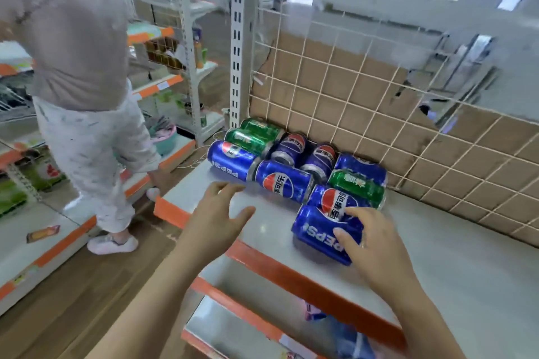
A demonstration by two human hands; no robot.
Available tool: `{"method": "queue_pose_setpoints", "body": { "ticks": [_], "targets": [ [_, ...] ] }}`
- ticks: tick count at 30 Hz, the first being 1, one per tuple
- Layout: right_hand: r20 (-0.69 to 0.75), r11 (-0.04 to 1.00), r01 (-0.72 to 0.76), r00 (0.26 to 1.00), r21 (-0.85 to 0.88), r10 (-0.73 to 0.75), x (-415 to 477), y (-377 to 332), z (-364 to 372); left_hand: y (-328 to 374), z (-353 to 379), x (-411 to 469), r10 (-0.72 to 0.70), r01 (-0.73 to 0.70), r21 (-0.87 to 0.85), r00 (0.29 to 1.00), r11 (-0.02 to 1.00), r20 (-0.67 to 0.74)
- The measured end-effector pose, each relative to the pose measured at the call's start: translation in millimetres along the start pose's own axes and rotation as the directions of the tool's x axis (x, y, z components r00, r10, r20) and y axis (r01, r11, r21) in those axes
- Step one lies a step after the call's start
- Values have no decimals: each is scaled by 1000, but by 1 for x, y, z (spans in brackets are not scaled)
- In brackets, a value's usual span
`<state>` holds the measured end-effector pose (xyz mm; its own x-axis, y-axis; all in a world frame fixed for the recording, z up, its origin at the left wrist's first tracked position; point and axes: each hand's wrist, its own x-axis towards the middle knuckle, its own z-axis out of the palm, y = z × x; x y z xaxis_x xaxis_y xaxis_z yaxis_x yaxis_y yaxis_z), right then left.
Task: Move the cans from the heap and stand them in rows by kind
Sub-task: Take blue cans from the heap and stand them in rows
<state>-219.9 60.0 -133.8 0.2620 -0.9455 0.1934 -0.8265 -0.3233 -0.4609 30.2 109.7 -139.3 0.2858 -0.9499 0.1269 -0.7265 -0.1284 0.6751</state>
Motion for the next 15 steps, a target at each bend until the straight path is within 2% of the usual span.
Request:
{"method": "queue_pose_setpoints", "body": {
  "ticks": [7, 12, 15],
  "targets": [
    [-46, 998, -53, 998, -15, 52, 56, -5, 11, -3, -4, 70, 72, -74, 61, 997, 995, 30],
    [8, 998, -57, 998, -18, 57, 77, -10, 19, -10, -10, 111, 96, -96, 111, 995, 989, 6],
    [61, 996, -48, 997, -80, 53, 71, -17, 18, -23, -8, 127, 88, -110, 204, 990, 973, 111]
  ]
}}
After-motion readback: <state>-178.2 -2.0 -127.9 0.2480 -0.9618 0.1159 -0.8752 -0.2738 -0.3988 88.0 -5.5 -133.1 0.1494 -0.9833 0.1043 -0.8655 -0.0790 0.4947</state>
